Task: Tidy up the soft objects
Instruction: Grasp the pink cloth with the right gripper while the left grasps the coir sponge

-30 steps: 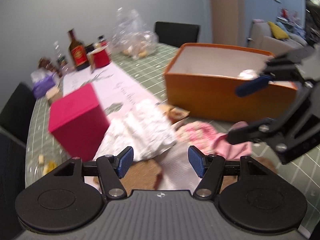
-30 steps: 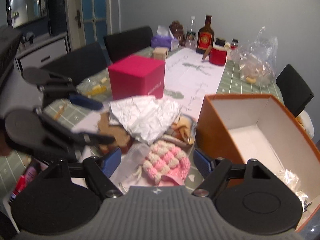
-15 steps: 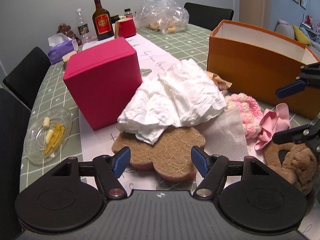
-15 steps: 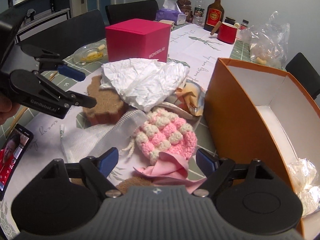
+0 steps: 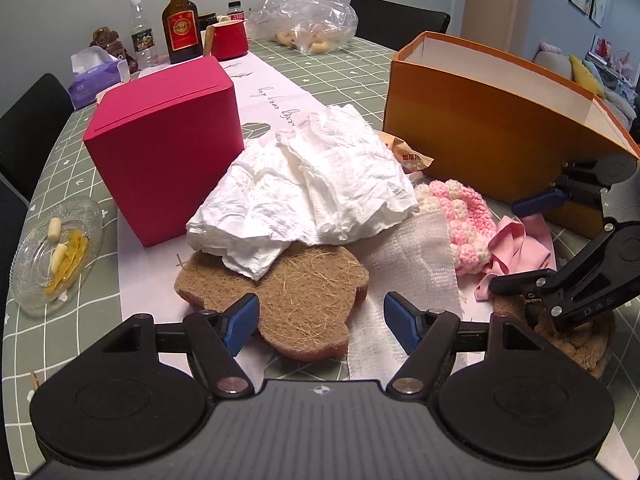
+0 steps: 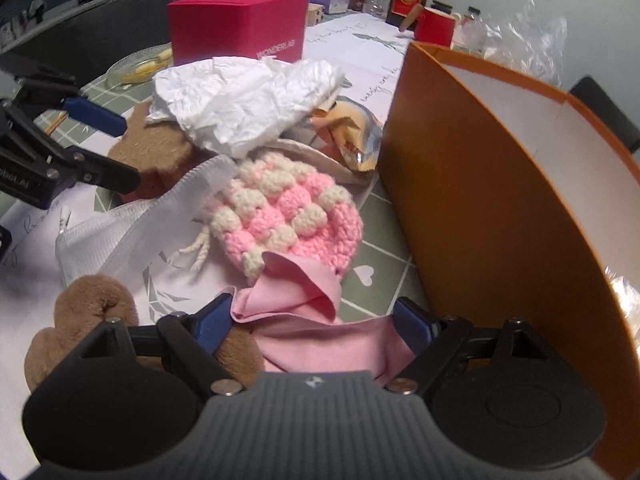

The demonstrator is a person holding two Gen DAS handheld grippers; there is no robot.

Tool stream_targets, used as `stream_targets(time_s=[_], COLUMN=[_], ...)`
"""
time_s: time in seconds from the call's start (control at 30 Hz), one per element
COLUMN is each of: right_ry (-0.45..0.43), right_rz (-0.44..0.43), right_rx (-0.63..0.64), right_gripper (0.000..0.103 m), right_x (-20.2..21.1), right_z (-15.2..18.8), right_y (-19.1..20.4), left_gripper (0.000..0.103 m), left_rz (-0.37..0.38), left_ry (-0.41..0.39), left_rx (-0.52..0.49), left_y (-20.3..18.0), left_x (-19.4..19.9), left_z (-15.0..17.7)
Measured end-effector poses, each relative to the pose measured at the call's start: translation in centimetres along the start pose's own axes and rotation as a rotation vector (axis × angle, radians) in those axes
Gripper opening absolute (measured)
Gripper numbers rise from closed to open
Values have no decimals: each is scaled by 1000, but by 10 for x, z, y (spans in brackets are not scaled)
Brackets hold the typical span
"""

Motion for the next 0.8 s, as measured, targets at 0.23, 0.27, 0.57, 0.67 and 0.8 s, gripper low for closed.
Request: stream_targets(time_s=[0.23,0.27,0.57,0.67,0.8], right_ry=[37,36,-2,-29,-68], right_rz=[-85,-89,-74,-55,-56], right_rx=[-49,-55,-81,-76,-96], right_gripper=[22,18,5,4,4], right_x=[9,12,39,54,67], right_z=[-2,-2,-6,-9,-14], right_y=[-1,-2,-13,-18,-23], left_gripper=[84,84,84,84,88], left_rz=[2,3,7,-12,-62], left_ry=[3,3,11,2,-34], left_rx=[14,17,15,33,109], left_y=[4,5,1,4,18], left_x=[0,1,2,1,0], left_z=[0,0,3,2,-3])
Point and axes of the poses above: each gripper's, at about its wrist camera, not at the fingertips, and x roughly against the way its jaws point, y to its left, z to its underside, the point moved 5 cm from there along -x, roughly the way its jaws point, and after that the axes turned 8 degrees about x, right-handed, at the moved point
